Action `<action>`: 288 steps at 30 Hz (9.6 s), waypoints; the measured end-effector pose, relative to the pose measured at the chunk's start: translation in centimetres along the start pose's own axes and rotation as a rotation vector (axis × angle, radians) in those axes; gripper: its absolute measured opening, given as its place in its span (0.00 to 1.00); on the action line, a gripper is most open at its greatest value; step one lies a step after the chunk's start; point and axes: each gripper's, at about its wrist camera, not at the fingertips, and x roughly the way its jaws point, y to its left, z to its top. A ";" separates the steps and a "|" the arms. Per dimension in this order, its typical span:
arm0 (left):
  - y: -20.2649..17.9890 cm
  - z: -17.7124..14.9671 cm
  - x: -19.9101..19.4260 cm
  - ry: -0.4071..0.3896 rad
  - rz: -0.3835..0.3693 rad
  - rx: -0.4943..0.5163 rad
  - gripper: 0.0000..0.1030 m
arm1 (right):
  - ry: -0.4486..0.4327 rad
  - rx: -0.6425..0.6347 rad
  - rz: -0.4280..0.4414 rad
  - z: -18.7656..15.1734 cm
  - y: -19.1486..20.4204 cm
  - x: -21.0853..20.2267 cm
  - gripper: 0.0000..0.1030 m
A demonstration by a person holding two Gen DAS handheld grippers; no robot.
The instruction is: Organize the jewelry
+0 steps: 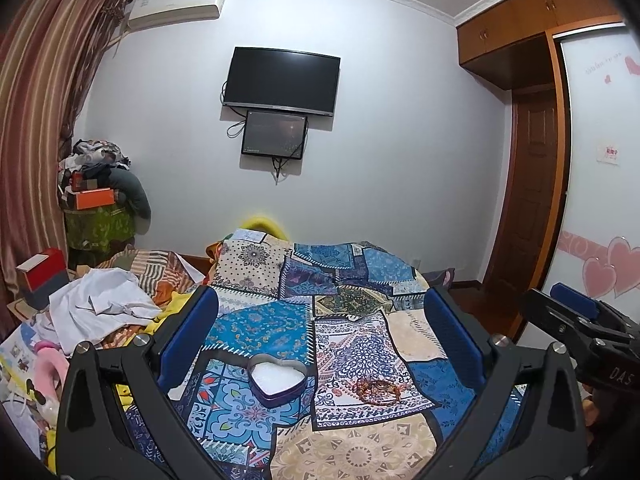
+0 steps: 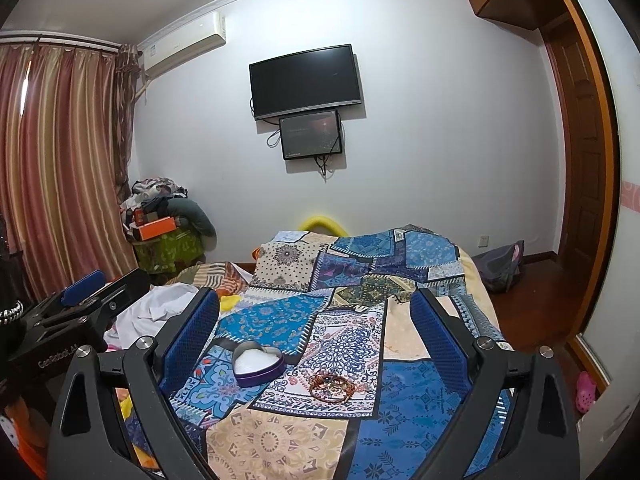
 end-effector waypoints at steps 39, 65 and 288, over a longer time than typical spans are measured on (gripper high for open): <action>-2.1 -14.0 20.2 0.645 -0.155 0.058 0.59 | 0.490 0.036 -0.060 -9.6 -9.2 13.1 0.92; -3.5 -15.7 22.8 0.722 -0.269 0.006 0.06 | 0.612 0.016 0.065 -11.9 -8.5 18.1 0.10; -3.6 -9.9 17.7 0.559 -0.275 0.079 0.05 | 0.540 0.013 0.126 -7.8 -5.1 14.7 0.18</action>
